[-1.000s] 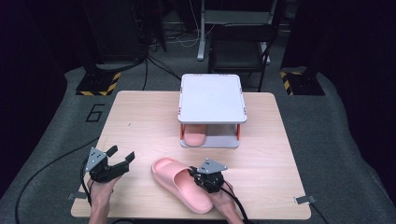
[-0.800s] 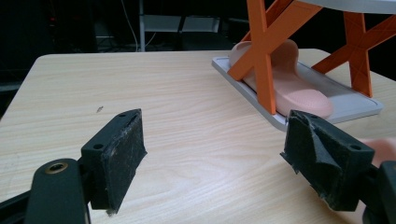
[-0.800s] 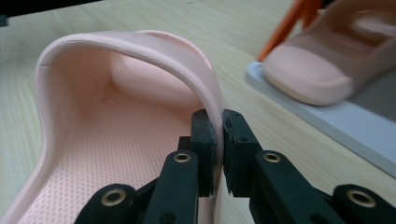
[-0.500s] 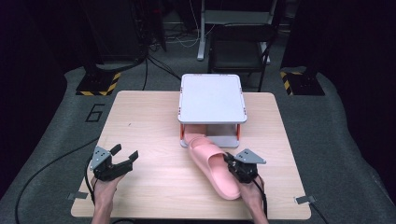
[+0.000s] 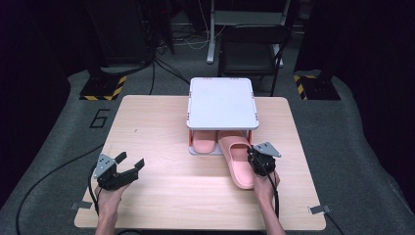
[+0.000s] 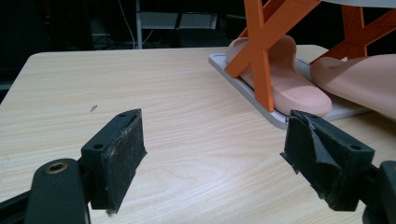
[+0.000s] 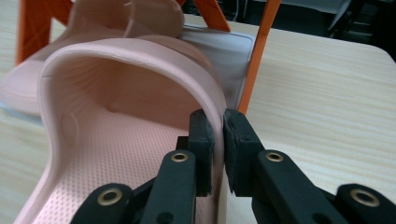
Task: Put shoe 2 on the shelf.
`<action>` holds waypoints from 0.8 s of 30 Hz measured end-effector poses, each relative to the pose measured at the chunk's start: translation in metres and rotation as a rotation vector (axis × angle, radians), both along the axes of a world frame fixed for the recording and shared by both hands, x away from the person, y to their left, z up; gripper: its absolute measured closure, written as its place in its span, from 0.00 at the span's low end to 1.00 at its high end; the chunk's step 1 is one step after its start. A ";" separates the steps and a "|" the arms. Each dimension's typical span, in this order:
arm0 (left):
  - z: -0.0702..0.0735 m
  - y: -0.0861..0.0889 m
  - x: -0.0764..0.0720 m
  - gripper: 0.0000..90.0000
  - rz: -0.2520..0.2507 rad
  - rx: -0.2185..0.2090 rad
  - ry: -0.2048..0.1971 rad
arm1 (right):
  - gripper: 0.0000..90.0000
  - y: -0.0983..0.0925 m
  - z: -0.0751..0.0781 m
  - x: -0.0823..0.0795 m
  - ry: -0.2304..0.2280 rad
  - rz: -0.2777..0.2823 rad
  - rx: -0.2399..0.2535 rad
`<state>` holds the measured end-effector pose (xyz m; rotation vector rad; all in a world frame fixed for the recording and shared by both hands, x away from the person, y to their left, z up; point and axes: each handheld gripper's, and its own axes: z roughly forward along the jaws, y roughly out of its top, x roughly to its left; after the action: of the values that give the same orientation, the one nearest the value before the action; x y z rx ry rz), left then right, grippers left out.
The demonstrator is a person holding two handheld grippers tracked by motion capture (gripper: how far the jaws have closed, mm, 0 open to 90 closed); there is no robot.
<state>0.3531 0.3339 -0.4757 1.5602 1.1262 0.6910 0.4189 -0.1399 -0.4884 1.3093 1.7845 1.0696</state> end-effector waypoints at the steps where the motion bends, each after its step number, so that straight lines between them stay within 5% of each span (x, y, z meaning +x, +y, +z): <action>1: 0.000 0.000 0.000 0.22 0.003 -0.003 -0.004 | 0.91 0.001 0.000 0.002 0.007 -0.008 -0.007; 9: -0.001 0.000 0.000 0.22 0.006 -0.001 -0.003 | 0.88 0.005 -0.010 0.019 0.002 -0.014 -0.016; 12: 0.000 -0.002 0.000 0.22 -0.010 -0.002 -0.001 | 0.75 0.002 -0.008 0.018 0.013 -0.004 0.017; 18: 0.003 -0.010 0.003 0.22 -0.038 0.009 -0.010 | 0.54 -0.010 0.001 0.009 0.000 0.058 0.060; 24: 0.006 -0.021 0.008 0.22 -0.065 0.019 -0.018 | 0.48 -0.026 0.011 -0.010 -0.018 0.113 0.102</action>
<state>0.3610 0.3130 -0.4701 1.5962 1.0536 0.6726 0.4087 -0.1655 -0.4777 1.2671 1.8295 1.2452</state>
